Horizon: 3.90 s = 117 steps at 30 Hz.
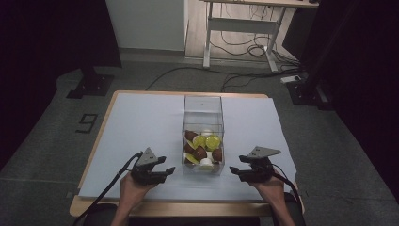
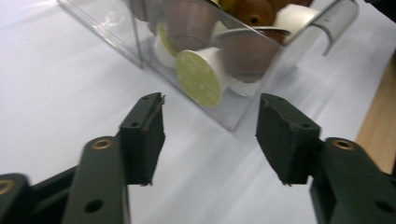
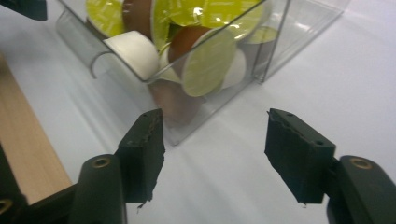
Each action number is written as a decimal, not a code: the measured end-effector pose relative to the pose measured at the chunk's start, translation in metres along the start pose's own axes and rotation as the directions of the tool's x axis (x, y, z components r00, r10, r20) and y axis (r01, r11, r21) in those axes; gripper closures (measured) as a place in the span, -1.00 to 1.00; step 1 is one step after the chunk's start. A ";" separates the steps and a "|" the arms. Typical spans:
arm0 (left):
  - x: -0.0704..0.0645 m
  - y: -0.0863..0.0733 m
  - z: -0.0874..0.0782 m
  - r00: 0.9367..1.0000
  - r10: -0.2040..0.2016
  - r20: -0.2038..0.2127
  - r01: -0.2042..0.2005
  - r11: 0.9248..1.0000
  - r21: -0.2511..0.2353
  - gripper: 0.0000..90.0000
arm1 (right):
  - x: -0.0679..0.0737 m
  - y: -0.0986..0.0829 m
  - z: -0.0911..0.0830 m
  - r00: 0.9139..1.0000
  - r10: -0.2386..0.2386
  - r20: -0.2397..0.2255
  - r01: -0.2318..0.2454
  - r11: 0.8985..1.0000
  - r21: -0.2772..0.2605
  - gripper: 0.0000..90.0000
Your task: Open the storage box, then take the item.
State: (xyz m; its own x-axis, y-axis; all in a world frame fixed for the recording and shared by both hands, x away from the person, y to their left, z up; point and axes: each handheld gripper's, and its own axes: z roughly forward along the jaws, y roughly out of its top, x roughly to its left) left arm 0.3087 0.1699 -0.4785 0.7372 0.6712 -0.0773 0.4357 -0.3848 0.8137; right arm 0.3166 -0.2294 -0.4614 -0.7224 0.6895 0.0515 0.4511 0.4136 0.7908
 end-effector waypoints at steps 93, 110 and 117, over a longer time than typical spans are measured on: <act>0.052 -0.033 0.033 0.979 -0.055 -0.194 0.097 0.971 0.217 -1.00 | -0.047 -0.021 0.036 0.993 0.056 0.107 -0.074 0.983 0.168 -0.95; 0.052 -0.033 0.033 0.979 -0.055 -0.195 0.098 0.971 0.216 -1.00 | -0.041 0.000 0.033 0.997 0.026 0.067 -0.033 0.994 0.103 -0.96; 0.052 -0.033 0.033 0.979 -0.054 -0.195 0.097 0.971 0.217 -1.00 | -0.038 0.015 0.032 0.999 0.029 0.038 -0.033 0.994 0.107 -0.95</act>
State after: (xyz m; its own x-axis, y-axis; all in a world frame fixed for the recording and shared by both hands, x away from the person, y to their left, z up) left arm 0.3493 0.1964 -0.5281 0.5977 0.8017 -0.0075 0.6068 -0.4463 0.6577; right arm 0.3675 -0.2306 -0.4707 -0.6885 0.7234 0.0512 0.5284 0.4520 0.7187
